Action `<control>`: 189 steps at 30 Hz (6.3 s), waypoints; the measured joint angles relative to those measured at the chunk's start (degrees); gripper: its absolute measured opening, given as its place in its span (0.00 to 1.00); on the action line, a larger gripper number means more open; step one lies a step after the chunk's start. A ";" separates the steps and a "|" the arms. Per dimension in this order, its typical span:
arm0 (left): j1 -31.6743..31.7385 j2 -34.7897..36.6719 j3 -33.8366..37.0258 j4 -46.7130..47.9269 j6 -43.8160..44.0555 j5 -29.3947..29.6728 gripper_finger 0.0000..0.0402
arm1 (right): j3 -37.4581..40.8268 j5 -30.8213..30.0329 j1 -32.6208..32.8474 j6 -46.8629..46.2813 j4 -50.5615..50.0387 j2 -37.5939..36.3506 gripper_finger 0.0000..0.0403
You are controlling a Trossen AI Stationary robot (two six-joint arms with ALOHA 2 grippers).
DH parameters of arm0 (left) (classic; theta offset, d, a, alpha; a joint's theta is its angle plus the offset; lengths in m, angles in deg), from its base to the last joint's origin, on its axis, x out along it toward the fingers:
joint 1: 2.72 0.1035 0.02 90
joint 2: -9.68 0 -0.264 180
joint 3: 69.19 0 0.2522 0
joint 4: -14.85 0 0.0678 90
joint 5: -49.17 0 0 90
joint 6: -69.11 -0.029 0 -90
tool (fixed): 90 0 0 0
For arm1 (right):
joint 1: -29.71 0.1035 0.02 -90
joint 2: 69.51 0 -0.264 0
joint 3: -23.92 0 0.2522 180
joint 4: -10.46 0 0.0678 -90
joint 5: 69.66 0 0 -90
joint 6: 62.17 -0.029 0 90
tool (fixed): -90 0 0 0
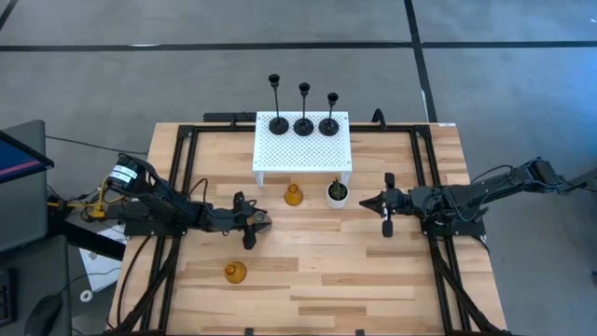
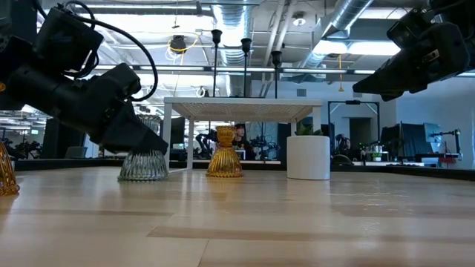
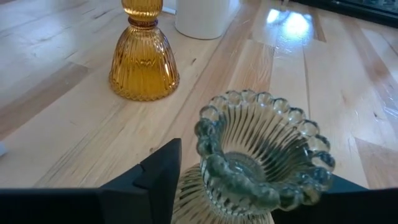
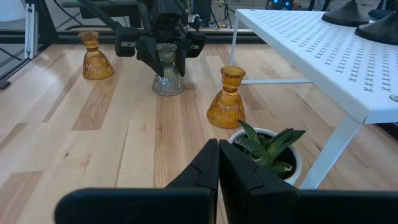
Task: Pick & Place candle stick holders
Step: Put the transparent glass candle holder on the shelf, then put the top orange glass candle holder on the shelf
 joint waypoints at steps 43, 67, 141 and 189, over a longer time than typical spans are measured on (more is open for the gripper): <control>-1.97 17.43 -6.22 23.55 2.06 0.59 0.32 | 0.00 -0.02 0.00 0.00 -0.43 0.00 0.00; 12.12 19.39 -43.72 49.88 -19.49 0.64 0.32 | 0.00 -0.02 0.00 0.00 -0.48 0.00 0.00; 30.01 -3.43 -54.51 45.24 -17.40 -6.89 0.45 | 0.02 -0.02 0.00 -0.51 -5.97 0.00 0.00; 4.45 35.89 -34.01 67.84 -23.78 -12.48 0.01 | -0.48 -0.69 1.05 -9.05 2.27 0.59 0.00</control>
